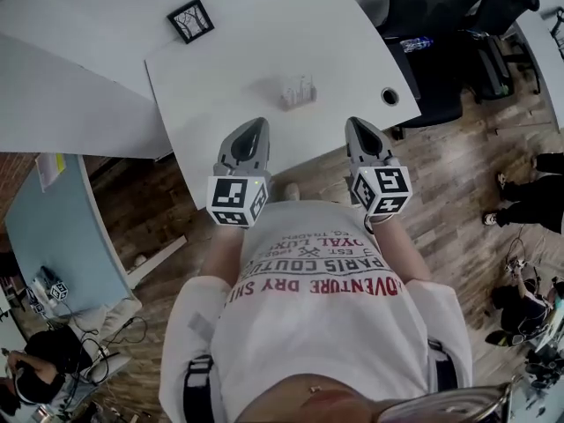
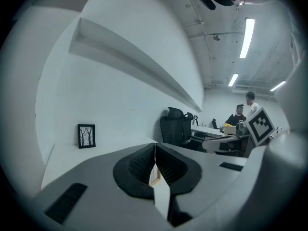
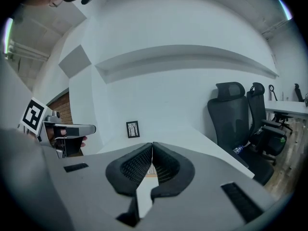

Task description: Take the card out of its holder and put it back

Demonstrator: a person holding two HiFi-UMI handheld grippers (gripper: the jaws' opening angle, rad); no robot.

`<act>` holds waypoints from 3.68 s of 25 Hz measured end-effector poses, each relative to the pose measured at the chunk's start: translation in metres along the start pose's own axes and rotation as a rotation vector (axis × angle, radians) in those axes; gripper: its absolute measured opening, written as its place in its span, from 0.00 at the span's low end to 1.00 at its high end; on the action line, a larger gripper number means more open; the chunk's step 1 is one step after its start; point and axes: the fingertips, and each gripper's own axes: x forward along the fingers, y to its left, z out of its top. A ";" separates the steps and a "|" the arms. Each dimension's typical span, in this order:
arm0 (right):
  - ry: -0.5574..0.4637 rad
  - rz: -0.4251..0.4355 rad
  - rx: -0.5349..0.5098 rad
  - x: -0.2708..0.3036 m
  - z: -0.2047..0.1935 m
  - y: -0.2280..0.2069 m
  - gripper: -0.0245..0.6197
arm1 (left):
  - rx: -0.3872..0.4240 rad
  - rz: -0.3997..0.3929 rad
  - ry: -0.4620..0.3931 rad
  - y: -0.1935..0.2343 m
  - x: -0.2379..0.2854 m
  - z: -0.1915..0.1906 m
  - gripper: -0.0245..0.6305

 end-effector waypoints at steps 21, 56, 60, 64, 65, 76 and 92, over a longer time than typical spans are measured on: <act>0.194 0.247 -0.082 0.152 -0.014 -0.044 0.08 | -0.106 0.089 0.039 0.046 0.088 -0.045 0.08; 0.326 0.321 -0.094 0.219 -0.053 -0.085 0.08 | 0.117 -0.471 0.240 0.032 0.174 -0.089 0.13; 0.338 0.318 -0.096 0.217 -0.057 -0.081 0.08 | 0.112 -0.492 0.237 0.033 0.171 -0.089 0.11; 0.316 0.303 -0.096 0.214 -0.053 -0.082 0.08 | 0.112 -0.525 0.228 0.030 0.170 -0.089 0.11; 0.312 0.303 -0.095 0.213 -0.052 -0.083 0.08 | 0.117 -0.537 0.229 0.029 0.170 -0.090 0.10; 0.294 0.274 -0.092 0.201 -0.048 -0.084 0.08 | 0.133 -0.640 0.217 0.028 0.166 -0.091 0.09; 0.268 0.241 -0.075 0.196 -0.039 -0.083 0.08 | 0.177 -0.689 0.138 0.022 0.160 -0.044 0.09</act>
